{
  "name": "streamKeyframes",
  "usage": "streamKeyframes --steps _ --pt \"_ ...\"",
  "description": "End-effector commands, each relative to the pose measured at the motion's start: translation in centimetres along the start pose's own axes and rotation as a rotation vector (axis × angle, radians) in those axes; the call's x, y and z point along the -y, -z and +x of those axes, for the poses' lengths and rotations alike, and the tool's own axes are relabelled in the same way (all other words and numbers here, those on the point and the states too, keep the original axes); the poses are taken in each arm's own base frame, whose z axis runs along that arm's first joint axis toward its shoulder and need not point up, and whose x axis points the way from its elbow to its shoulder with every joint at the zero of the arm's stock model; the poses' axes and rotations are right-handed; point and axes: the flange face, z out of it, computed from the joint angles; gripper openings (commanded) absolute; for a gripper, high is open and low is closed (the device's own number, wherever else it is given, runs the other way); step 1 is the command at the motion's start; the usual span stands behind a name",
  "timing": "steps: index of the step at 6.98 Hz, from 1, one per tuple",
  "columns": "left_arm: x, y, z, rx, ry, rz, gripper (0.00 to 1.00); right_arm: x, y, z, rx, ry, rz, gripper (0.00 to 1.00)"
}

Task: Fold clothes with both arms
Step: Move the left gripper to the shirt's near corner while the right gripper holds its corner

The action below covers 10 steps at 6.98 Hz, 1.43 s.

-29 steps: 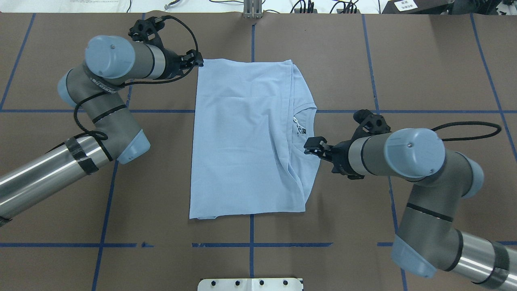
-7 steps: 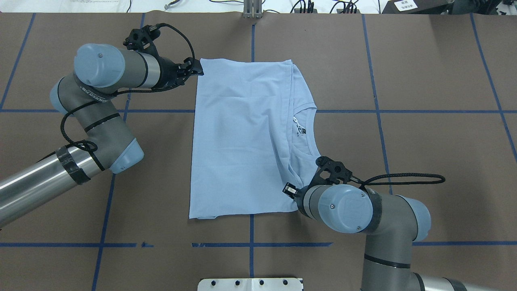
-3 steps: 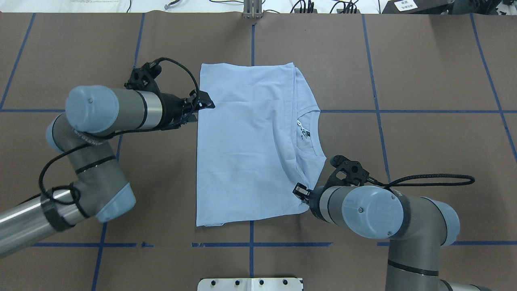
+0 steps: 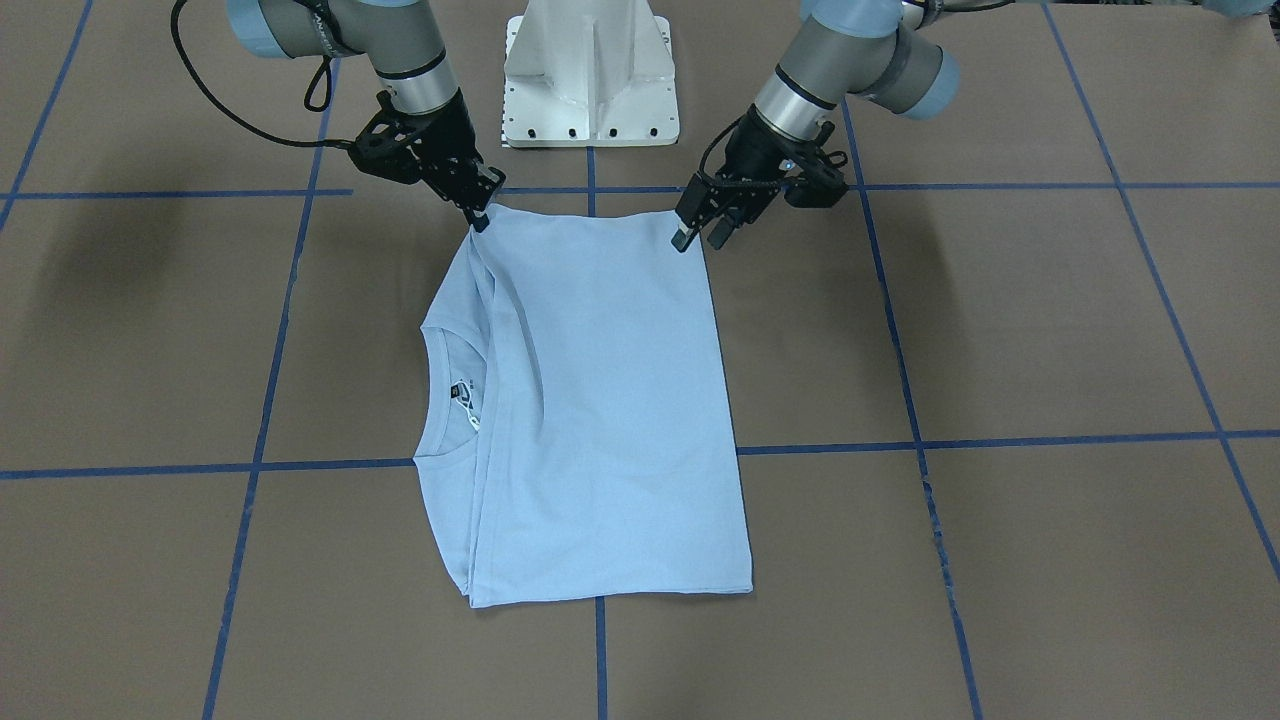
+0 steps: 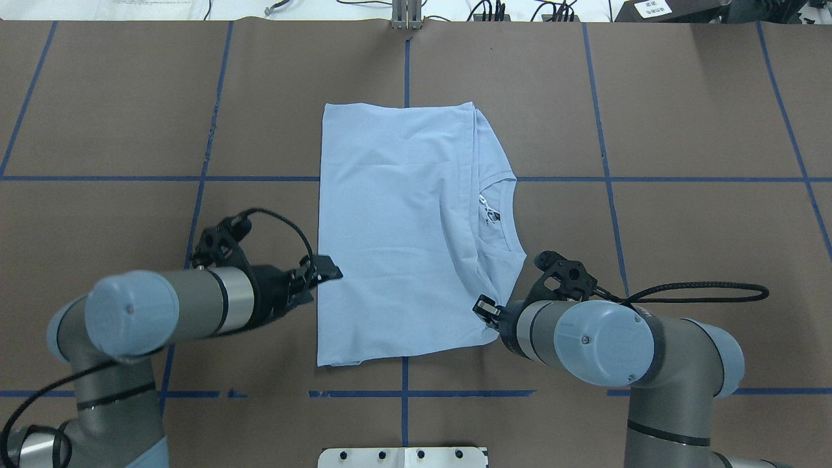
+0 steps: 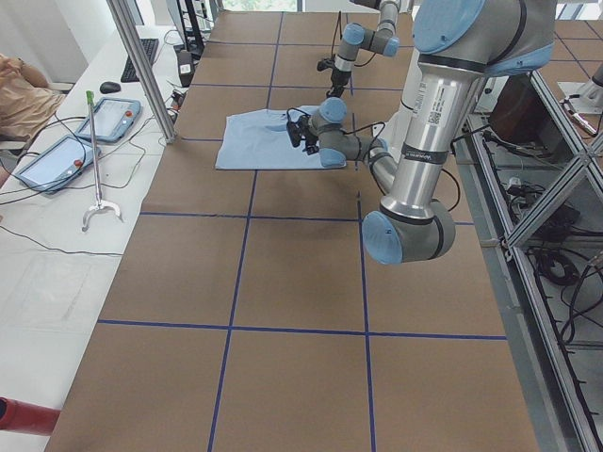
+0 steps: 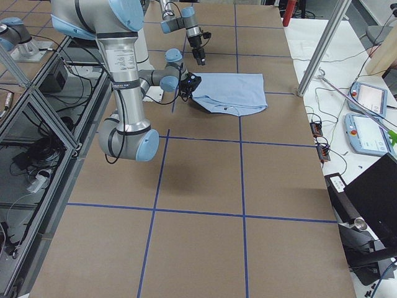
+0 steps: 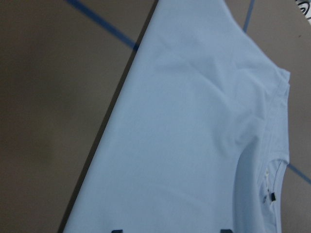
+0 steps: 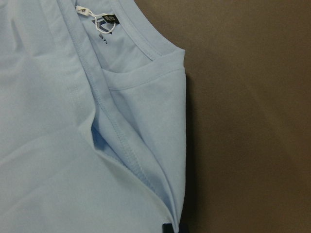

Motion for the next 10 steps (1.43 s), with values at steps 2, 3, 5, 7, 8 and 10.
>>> streamKeyframes --steps 2,3,5,7,8,10 --pt "-5.6 -1.6 -4.0 0.105 0.037 0.019 0.68 0.0 -0.3 0.0 -0.002 0.001 0.001 0.00" --pt "-5.6 -1.7 -4.1 0.108 0.036 0.019 0.66 -0.1 0.0 -0.1 0.002 0.001 -0.001 0.00" --pt "-5.6 -2.1 -4.4 0.118 0.032 0.024 0.61 0.0 -0.1 0.0 -0.001 0.001 0.000 0.00" --pt "-5.5 -2.4 -4.5 0.124 0.029 0.027 0.48 0.0 -0.2 0.1 -0.002 0.001 0.001 0.00" --pt "-5.6 -2.5 -4.5 0.124 0.030 0.027 0.15 0.0 -0.2 0.1 -0.003 0.001 0.001 0.00" --pt "-5.4 -2.6 -4.5 0.125 0.028 0.030 0.00 0.1 -0.2 0.1 -0.002 0.002 0.002 0.00"
